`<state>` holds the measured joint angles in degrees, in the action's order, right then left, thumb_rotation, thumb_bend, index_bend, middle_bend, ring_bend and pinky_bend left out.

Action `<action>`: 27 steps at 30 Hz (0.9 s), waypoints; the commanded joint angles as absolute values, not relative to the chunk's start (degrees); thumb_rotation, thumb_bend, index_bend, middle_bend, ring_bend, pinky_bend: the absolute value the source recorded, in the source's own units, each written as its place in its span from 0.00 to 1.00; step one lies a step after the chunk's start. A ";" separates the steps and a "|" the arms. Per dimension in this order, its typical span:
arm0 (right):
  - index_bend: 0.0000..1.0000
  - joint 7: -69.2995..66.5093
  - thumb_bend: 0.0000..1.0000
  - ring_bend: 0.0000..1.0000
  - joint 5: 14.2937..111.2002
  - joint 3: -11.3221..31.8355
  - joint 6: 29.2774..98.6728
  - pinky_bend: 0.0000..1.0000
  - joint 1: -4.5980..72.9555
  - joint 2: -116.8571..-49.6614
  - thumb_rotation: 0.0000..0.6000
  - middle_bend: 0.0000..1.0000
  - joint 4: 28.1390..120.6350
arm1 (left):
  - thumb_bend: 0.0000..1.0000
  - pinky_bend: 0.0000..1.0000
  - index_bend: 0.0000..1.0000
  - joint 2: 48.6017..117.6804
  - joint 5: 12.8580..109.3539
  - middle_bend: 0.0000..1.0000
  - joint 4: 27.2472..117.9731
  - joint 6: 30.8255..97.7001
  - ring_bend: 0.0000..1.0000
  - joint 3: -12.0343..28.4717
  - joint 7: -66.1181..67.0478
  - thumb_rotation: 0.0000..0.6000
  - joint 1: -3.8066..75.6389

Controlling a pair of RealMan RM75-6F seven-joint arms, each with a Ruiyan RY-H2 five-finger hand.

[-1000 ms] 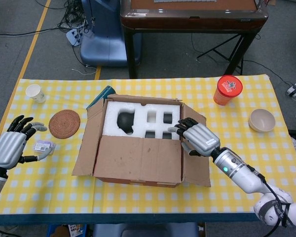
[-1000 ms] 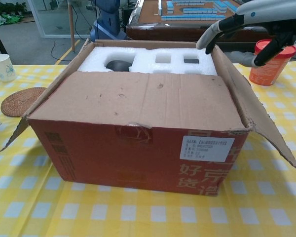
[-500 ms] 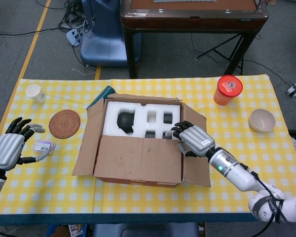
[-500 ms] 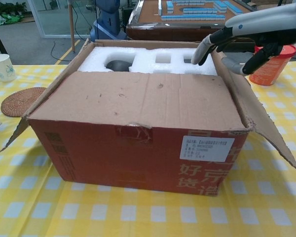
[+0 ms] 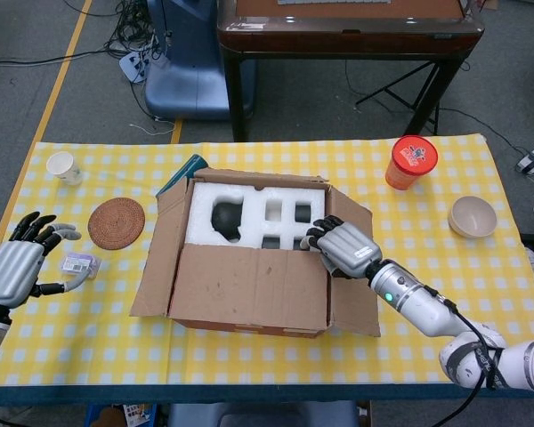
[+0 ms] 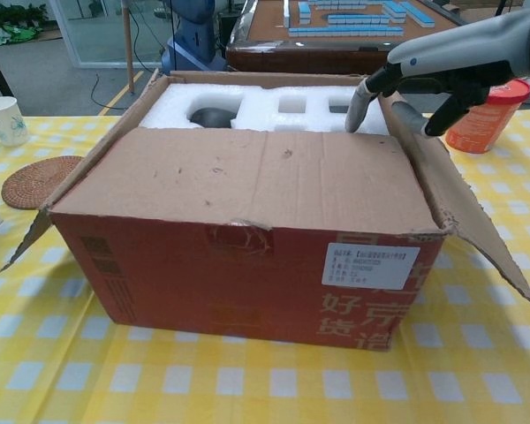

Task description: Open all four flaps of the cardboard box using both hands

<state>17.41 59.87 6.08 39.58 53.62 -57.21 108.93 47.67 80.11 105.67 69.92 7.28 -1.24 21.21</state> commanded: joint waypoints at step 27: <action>0.30 6.23 0.78 0.10 66.96 8.13 42.08 0.09 50.16 -52.19 1.00 0.21 114.19 | 0.23 0.00 0.37 47.81 80.26 0.25 105.23 69.59 0.11 7.71 -1.76 0.40 21.57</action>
<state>8.40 65.09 7.28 41.31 51.35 -53.51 113.14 47.83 80.29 105.19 69.60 7.68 -1.79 21.54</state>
